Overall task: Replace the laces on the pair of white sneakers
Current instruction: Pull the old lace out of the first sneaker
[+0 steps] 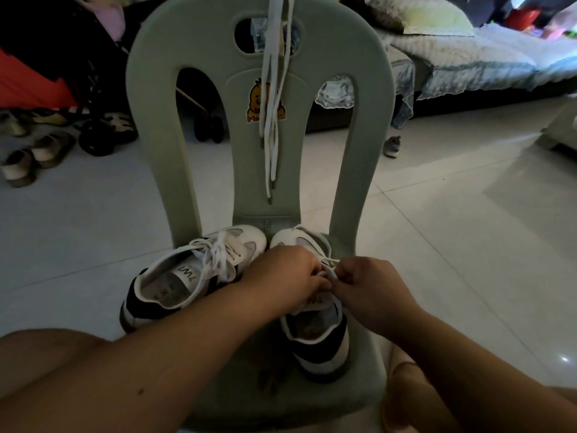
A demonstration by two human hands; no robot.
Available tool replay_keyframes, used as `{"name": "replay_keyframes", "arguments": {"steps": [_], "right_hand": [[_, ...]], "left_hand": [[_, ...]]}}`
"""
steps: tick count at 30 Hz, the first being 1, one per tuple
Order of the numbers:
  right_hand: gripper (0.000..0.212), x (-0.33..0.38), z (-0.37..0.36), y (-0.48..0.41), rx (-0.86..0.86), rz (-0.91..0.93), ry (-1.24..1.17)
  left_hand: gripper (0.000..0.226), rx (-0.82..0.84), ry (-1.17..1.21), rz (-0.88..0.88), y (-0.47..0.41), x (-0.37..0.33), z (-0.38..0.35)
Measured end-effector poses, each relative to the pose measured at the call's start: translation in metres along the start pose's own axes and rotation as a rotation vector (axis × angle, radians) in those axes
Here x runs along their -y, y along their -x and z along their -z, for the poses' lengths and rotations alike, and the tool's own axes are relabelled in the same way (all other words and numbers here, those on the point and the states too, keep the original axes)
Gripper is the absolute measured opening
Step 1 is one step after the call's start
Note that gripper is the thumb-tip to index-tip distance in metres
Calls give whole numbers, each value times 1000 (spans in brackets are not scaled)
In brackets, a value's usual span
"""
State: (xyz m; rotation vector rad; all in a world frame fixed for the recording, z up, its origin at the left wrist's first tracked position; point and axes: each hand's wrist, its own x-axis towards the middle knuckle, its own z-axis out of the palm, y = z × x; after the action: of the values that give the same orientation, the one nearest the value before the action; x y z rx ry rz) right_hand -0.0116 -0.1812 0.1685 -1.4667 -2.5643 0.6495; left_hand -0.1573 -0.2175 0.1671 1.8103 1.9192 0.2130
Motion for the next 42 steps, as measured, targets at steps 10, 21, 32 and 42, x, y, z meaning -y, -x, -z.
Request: {"name": "replay_keyframes", "arguments": {"steps": [10,21,32,42], "right_hand": [[27,-6,4,-1,-41,-97,-128],[31,-5,1,3,-13,-93,-97],[34,-8,-5,5,-7,-46,-61],[18,-10,-9,4,21,-155,-155]], "left_hand": [[20,-172,471,-35,26,17,41],[28,-196,111,60,29,25,35],[26,-66,-108,-34,-8,-7,-10],[17,-512,643,80,25,20,46]]}}
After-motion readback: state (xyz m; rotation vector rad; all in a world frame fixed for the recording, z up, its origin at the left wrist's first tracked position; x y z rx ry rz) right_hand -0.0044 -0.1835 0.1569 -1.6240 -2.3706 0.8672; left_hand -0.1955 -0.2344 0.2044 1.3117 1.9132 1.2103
